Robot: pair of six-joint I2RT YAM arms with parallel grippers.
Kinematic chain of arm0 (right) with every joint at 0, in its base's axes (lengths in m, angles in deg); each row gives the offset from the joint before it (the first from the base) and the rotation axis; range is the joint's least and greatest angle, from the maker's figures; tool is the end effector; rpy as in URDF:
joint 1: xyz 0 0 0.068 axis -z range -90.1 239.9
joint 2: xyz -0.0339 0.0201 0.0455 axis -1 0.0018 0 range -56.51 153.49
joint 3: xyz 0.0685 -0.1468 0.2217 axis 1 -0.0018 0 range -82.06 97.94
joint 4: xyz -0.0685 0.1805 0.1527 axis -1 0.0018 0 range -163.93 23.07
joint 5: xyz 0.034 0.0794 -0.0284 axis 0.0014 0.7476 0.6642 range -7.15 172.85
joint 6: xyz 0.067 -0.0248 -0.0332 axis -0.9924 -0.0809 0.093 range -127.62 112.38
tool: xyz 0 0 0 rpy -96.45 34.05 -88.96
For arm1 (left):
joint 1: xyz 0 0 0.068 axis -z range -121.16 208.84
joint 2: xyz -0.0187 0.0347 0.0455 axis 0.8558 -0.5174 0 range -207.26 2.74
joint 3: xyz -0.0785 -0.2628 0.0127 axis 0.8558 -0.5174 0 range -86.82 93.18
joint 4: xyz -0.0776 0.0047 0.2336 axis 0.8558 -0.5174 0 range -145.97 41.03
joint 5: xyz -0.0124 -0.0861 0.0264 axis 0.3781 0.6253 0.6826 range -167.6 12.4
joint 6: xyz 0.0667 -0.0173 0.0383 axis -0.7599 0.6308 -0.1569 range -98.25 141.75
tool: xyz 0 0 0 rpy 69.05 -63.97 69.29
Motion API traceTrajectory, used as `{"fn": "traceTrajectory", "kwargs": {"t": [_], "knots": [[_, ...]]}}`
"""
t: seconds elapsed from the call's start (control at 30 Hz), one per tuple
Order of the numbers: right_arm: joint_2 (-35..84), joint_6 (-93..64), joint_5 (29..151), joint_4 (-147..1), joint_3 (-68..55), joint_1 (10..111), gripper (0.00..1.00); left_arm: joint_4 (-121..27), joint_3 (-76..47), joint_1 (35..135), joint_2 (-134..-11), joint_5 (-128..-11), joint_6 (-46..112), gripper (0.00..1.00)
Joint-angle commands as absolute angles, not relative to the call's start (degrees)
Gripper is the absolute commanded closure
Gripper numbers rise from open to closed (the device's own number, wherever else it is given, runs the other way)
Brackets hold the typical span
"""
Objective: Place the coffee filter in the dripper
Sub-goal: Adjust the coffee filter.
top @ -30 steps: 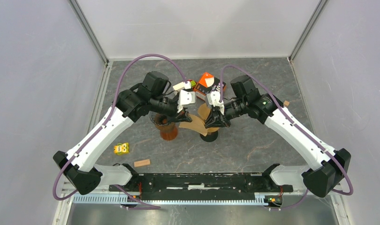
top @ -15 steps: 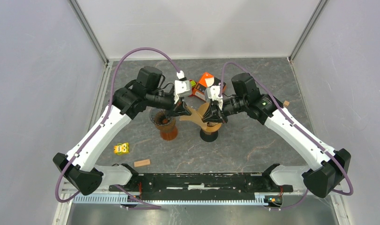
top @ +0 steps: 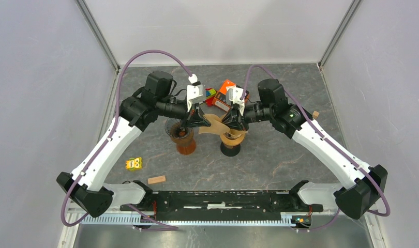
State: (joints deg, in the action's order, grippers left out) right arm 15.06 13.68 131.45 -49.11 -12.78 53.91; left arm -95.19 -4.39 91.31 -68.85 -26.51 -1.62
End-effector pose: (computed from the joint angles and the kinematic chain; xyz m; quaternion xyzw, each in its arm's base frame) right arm 0.1906 0.2012 0.3624 -0.5611 0.5795 0.4090 0.4267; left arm 0.1779 -0.1754 0.4002 0.5502 0.6157 -0.4147 0.3823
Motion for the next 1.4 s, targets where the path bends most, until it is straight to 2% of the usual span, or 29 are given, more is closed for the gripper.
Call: {"fn": "traceTrajectory", "kwargs": {"t": [0.0,0.13,0.33,0.67,0.83,0.9,1.0,1.17,1.23,1.37], "knots": [[13.6,15.3,133.6,-49.1,-10.9,53.8,0.82,-93.8,-4.0,90.9,-67.0,-25.1,-1.5,0.98],[13.0,18.9,136.5,-45.9,-10.3,53.8,0.85,-94.3,-4.2,90.8,-67.0,-26.5,-2.8,0.98],[12.3,20.4,138.9,-44.6,-10.7,53.8,1.00,-94.5,-4.7,90.8,-67.3,-27.4,-4.8,0.98],[11.2,19.8,132.9,-45.3,-11.3,53.8,1.00,-96.1,-4.9,90.8,-67.4,-28.7,-8.1,0.96],[10.6,19.2,127.5,-46.0,-11.6,53.8,1.00,-96.6,-5.1,90.8,-67.5,-29.6,-9.4,0.88],[10.5,18.3,125.5,-46.6,-11.4,53.8,1.00,-96.6,-4.9,90.8,-67.6,-30.3,-9.8,0.83],[10.8,15.5,123.1,-47.9,-10.4,53.9,1.00,-96.0,-4.1,90.8,-67.8,-32.6,-9.1,0.70],[12.9,7.2,116.1,-50.6,-5.7,54.0,1.00,-89.5,-2.3,90.7,-67.7,-45.7,1.4,0.30],[13.9,4.6,111.8,-51.3,-3.4,54.1,1.00,-86.4,-1.7,90.5,-67.7,-52.4,5.5,0.18],[16.1,-0.7,101.9,-52.2,1.0,54.1,1.00,-81.5,0.2,89.6,-68.7,-64.0,14.2,0.08]]}}
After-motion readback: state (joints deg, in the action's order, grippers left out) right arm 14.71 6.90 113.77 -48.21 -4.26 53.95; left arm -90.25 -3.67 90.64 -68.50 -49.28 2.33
